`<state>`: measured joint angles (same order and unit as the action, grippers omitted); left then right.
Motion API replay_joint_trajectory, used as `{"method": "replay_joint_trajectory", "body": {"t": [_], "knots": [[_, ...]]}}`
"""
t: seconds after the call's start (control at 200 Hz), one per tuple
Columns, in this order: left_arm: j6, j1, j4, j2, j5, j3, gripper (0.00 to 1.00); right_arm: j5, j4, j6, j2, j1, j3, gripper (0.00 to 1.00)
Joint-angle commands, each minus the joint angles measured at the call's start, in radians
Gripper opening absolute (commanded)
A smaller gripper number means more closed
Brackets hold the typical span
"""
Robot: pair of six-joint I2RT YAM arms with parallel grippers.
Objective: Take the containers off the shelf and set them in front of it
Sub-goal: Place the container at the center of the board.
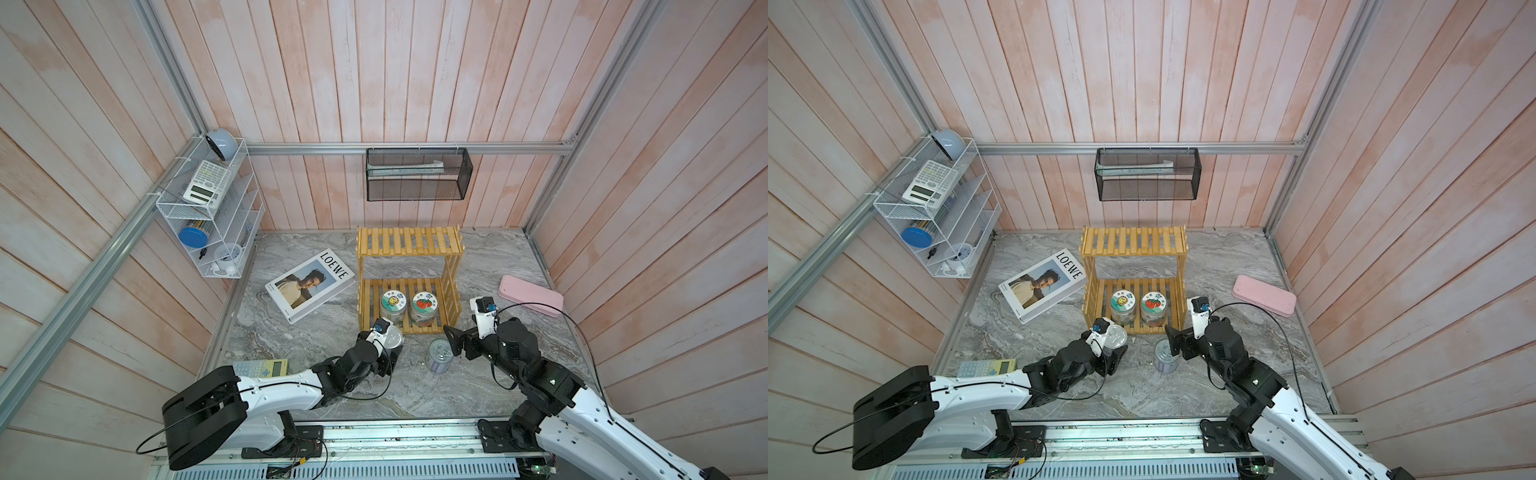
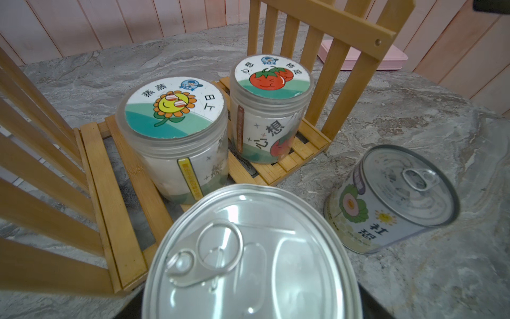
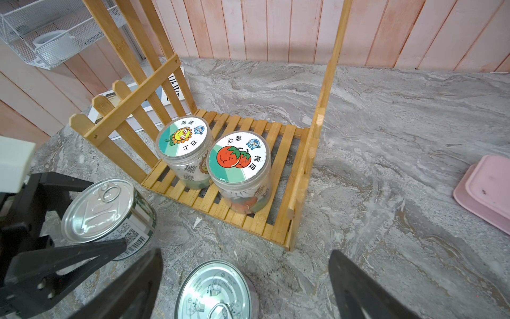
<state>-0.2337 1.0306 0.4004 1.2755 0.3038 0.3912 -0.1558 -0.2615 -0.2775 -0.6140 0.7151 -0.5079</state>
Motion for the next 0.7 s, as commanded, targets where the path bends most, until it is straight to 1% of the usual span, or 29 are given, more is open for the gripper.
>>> {"method": "replay_joint_trajectory", "body": {"t": [0.0, 0.26, 0.425, 0.695], "knots": [[-0.01, 0.003, 0.088, 0.009, -0.002, -0.012, 0.68, 0.017, 0.014, -0.013, 0.009, -0.005, -0.017, 0.98], [-0.021, 0.01, 0.149, 0.065, 0.004, -0.053, 0.68, 0.048, 0.018, -0.024, 0.004, -0.005, -0.018, 0.98], [-0.026, 0.01, 0.233, 0.155, 0.009, -0.079, 0.68, 0.059, 0.023, -0.011, -0.015, -0.005, -0.025, 0.98], [-0.043, 0.012, 0.329, 0.278, 0.019, -0.078, 0.67, 0.058, 0.009, -0.007, -0.03, -0.006, -0.059, 0.98]]}}
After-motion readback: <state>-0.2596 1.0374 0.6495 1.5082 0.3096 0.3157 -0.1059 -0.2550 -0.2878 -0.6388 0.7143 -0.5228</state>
